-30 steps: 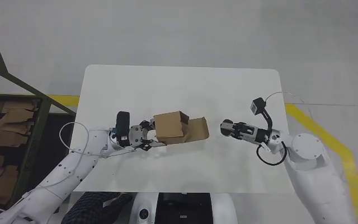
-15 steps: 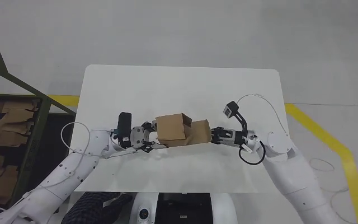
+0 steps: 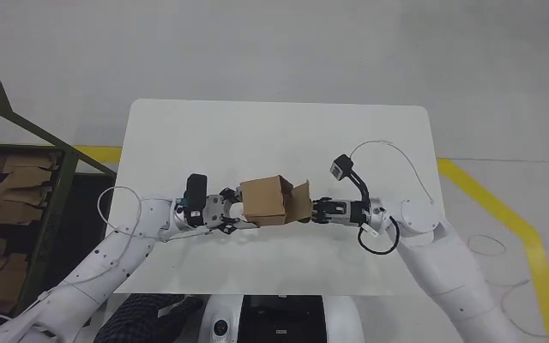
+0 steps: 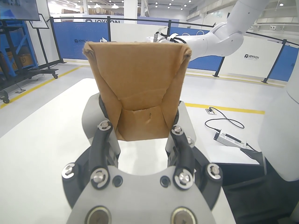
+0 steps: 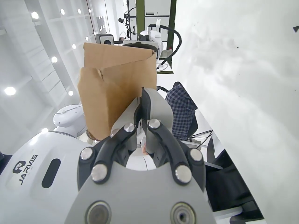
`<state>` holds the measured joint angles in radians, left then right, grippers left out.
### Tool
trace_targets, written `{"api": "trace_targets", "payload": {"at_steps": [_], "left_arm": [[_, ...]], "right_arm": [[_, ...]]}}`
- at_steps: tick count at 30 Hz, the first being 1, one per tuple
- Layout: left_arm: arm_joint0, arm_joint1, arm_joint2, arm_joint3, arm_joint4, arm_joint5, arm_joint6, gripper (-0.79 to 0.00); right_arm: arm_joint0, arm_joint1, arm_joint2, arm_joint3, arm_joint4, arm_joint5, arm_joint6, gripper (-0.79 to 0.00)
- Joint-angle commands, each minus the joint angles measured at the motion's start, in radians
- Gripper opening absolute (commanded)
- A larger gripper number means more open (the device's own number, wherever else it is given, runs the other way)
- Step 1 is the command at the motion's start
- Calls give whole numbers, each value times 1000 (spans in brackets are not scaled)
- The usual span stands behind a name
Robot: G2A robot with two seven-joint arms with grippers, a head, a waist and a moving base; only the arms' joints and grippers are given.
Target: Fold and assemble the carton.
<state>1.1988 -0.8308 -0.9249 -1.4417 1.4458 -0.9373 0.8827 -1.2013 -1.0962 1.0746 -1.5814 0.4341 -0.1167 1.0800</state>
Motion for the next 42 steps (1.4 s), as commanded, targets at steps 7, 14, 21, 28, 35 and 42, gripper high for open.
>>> {"api": "trace_targets", "payload": {"at_steps": [7, 14, 21, 28, 35, 42], "left_arm": [[0, -3, 0, 9, 12, -1, -1, -462], [-1, -6, 6, 9, 21, -6, -6, -462], [-2, -7, 7, 1, 13, -12, -12, -465], [-2, -6, 6, 3, 1, -28, -28, -468], [-4, -6, 9, 11, 12, -48, -48, -471], [-18, -11, 28, 12, 31, -75, -79, -474]], "right_arm": [[-7, 4, 26, -23, 21, -24, 1, -785], [-12, 10, 48, -30, 20, -10, 5, -785], [8, 6, 35, 11, 21, 7, -6, -785], [7, 8, 67, 56, 72, -25, -13, -785], [-3, 12, 78, 32, 89, -35, 30, -785], [48, -1, 18, 43, 61, -14, 21, -785]]}}
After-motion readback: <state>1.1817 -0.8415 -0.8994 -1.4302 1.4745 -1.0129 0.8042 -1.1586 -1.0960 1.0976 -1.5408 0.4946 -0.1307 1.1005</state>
